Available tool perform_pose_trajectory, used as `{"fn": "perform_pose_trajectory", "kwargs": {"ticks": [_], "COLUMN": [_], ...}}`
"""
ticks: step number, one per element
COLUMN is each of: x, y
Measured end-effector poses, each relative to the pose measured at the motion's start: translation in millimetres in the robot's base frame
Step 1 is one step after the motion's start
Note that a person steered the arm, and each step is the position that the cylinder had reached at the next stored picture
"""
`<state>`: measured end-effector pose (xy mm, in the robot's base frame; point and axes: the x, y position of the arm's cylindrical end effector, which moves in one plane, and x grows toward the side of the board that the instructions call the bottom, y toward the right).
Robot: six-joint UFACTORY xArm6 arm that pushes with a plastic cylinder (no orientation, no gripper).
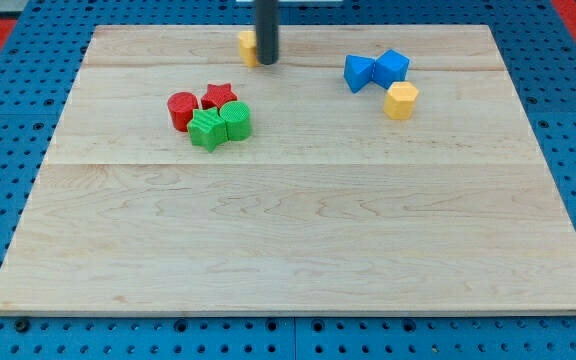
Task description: Push heart towards top left
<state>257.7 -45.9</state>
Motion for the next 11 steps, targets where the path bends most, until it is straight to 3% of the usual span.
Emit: {"fn": "perform_pose_trajectory", "kwargs": {"ticks": [5,7,9,10,11], "x": [-58,-52,-49,-29,-30], "y": [24,-127,-28,-39,-102]}}
